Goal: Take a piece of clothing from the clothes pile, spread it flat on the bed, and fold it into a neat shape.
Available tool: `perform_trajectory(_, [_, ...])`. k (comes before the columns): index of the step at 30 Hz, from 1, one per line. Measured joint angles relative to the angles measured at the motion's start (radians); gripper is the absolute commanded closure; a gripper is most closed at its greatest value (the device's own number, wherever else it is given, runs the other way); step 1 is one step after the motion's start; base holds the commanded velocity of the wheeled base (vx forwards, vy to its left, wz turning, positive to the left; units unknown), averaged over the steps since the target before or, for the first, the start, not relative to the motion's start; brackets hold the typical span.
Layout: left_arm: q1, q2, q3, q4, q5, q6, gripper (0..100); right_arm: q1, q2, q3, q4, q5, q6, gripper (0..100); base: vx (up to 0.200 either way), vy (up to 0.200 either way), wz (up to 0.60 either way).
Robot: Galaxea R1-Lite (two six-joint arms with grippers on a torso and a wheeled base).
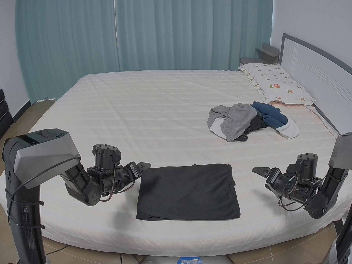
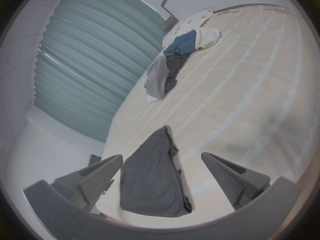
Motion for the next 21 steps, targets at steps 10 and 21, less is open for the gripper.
perform_trajectory(10, [-0.024,0.086,-0.038,0.008,-0.019,0.082,0,-0.028,0.136,0.090,-0.272,0.085,0.130,0,0.000,0.000,0.00])
perform_trajectory(21, [-0.046,0.137,-0.056,0.019,-0.021,0.085,0,-0.076,0.217,0.100,-0.280,0.142,0.189,0,0.000,0.000,0.00])
